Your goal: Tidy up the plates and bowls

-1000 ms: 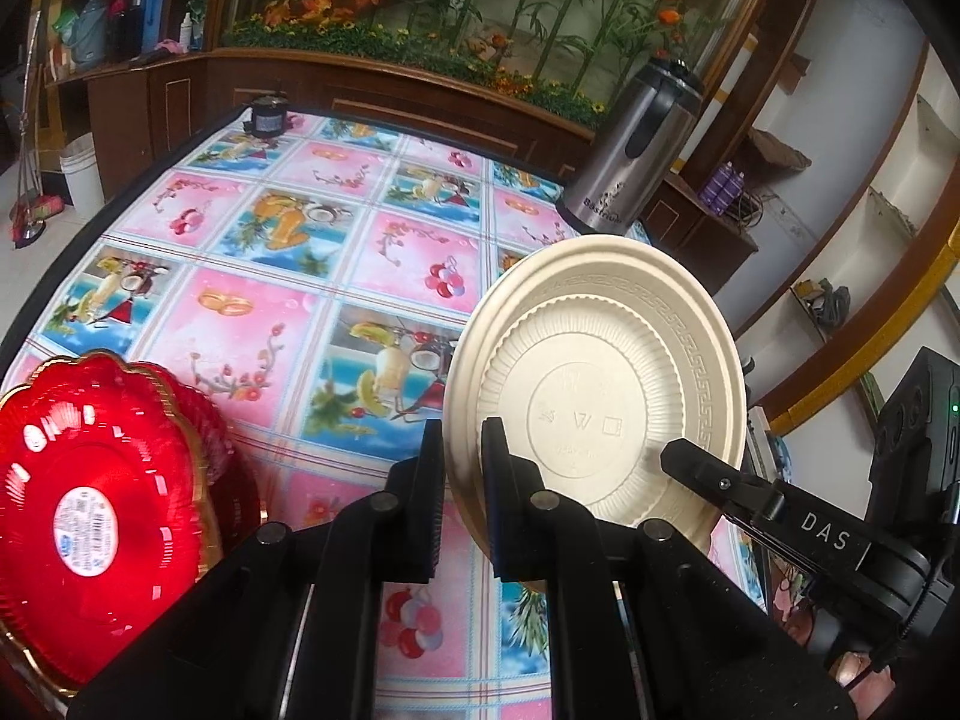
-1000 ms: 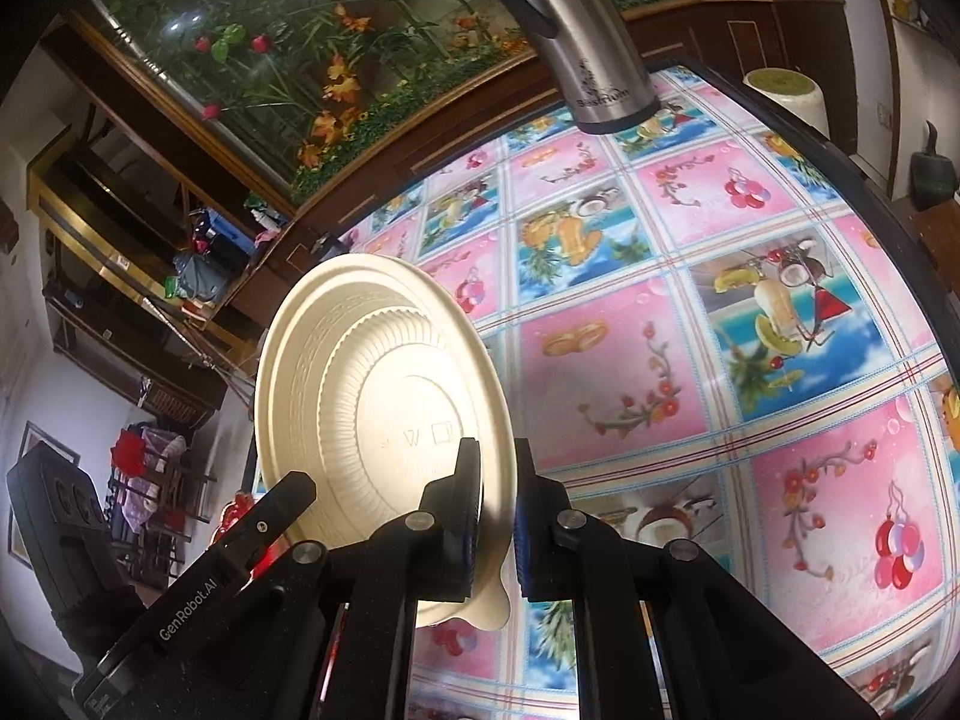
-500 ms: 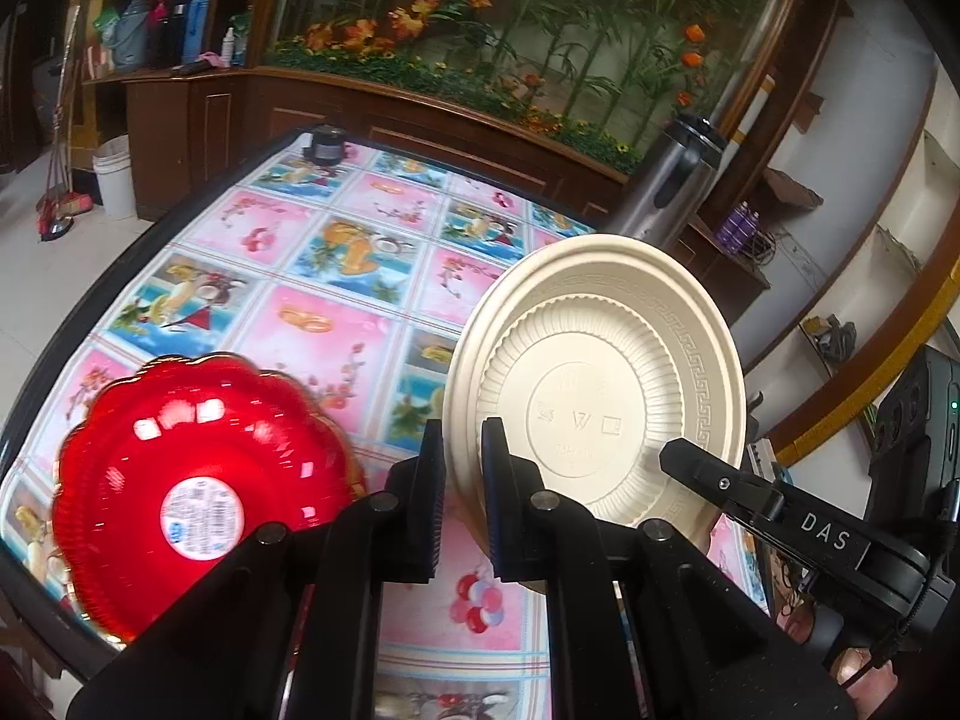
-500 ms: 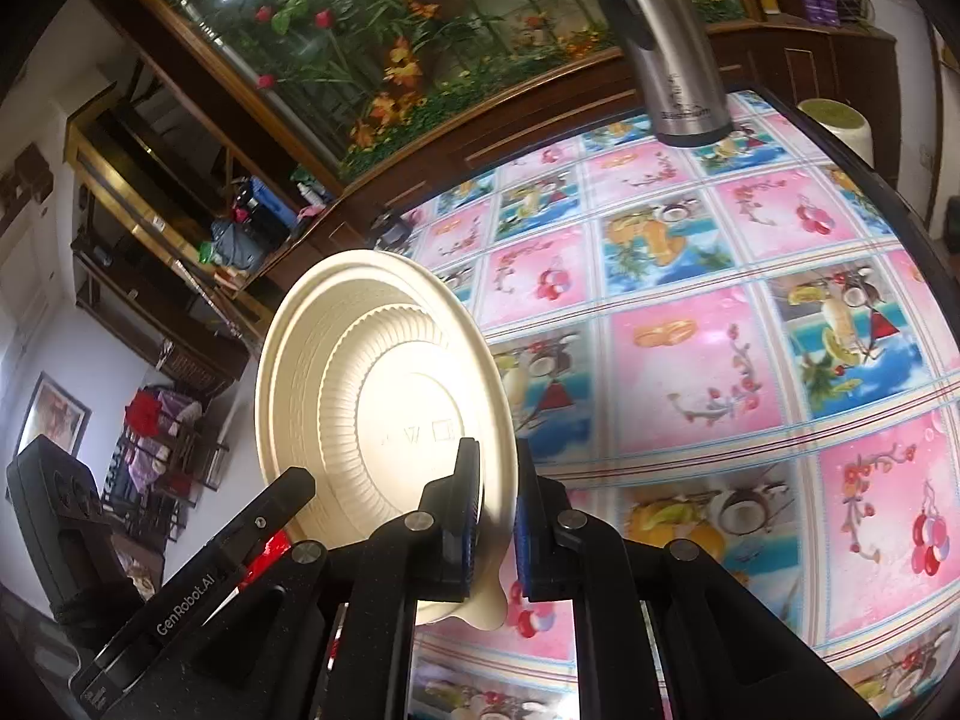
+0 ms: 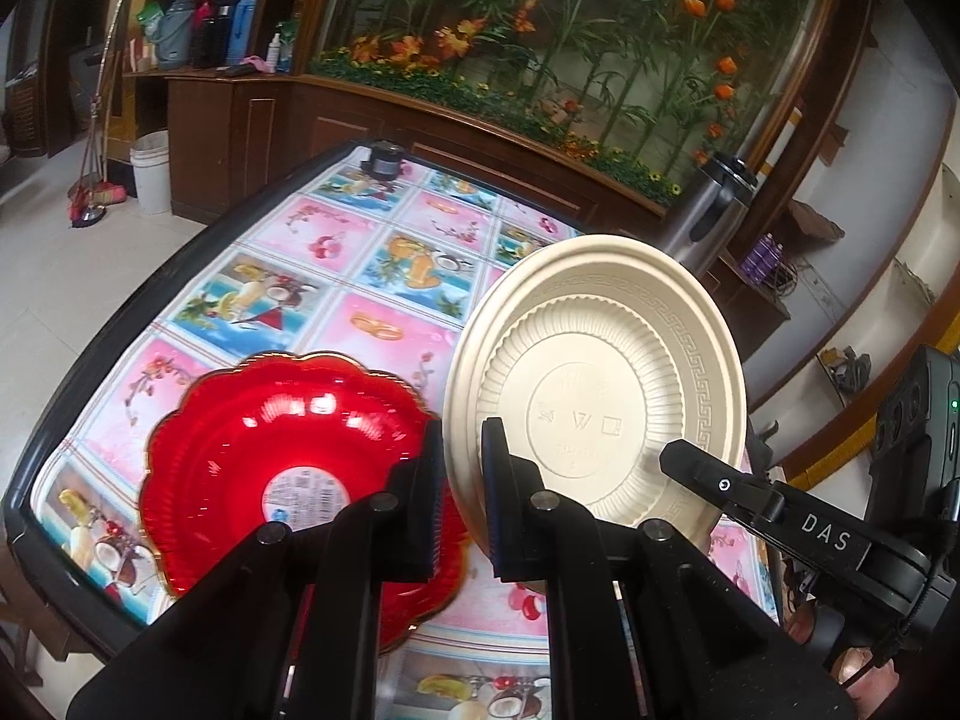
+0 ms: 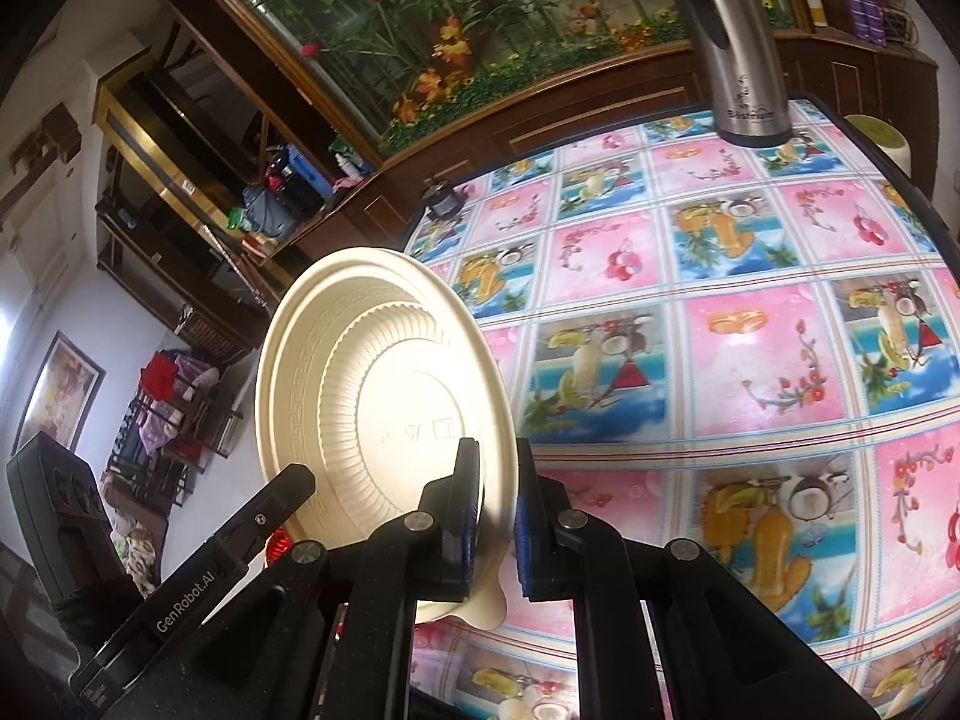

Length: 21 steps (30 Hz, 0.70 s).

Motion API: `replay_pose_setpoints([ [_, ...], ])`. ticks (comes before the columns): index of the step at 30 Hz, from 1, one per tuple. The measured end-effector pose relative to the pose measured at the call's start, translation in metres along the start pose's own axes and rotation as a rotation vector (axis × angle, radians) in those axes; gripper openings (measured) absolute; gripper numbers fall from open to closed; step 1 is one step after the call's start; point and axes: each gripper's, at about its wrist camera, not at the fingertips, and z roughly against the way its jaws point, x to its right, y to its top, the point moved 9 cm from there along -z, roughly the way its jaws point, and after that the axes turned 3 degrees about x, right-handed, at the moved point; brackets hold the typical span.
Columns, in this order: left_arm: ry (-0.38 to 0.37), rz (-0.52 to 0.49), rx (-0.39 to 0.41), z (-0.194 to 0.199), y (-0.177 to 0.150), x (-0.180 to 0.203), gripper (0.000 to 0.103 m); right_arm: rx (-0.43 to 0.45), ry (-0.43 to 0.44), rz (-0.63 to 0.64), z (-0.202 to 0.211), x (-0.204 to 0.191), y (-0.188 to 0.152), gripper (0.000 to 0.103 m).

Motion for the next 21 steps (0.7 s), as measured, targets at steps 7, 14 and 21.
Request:
replay_pose_setpoints([
  [7, 0.032, 0.026, 0.024, 0.009, 0.003, -0.023, 0.009, -0.016, 0.028, 0.031, -0.010, -0.023, -0.005, 0.010],
  [14, 0.050, 0.044, 0.044, 0.020, 0.006, -0.038, 0.009, -0.030, 0.048, 0.059, -0.016, -0.041, -0.010, 0.010],
  [21, 0.062, 0.066, 0.066, 0.032, 0.009, -0.058, 0.009, -0.037, 0.065, 0.091, -0.020, -0.062, -0.015, 0.010],
])
